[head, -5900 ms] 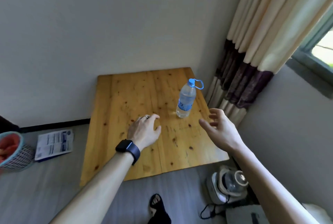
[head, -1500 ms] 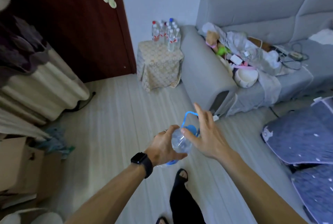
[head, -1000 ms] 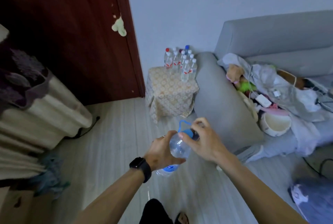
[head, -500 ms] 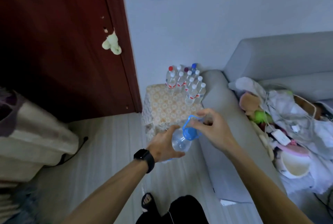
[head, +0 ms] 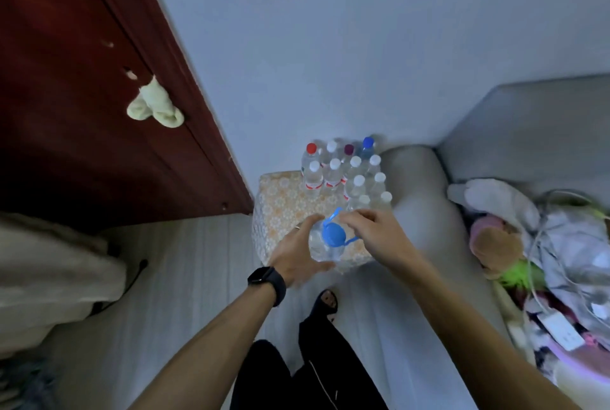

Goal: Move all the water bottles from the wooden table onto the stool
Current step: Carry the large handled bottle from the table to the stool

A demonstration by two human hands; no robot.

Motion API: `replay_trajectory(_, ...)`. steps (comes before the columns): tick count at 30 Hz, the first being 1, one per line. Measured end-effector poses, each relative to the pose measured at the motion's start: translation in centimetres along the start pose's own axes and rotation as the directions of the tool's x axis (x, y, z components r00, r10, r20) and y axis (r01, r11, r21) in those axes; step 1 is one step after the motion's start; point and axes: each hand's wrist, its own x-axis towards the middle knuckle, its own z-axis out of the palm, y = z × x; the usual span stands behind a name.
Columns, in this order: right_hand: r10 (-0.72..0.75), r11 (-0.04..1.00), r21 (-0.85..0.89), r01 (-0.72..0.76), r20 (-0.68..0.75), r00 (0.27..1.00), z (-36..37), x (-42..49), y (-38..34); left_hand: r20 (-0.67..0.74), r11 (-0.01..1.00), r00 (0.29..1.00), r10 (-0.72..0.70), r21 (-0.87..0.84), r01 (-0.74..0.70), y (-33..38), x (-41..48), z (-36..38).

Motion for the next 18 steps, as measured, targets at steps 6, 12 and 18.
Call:
replay_trajectory(6,0.105,0.983,0.150,-0.106,0.018,0.994,-0.3,6.8,0.2,-0.083,0.999,0.996,-0.040,-0.026,0.038,-0.8,7.0,-0.3)
replay_trajectory(12,0.158,0.981,0.115,-0.156,-0.004,0.987,0.6,12.1,1.2,-0.094,0.995,0.992,-0.084,-0.055,0.079,-2.9,11.8,0.3)
replay_trajectory(18,0.185,0.980,0.071,-0.186,0.019,0.983,1.9,15.3,2.8,-0.045,0.987,0.987,-0.157,-0.052,0.155,-4.9,14.7,2.2)
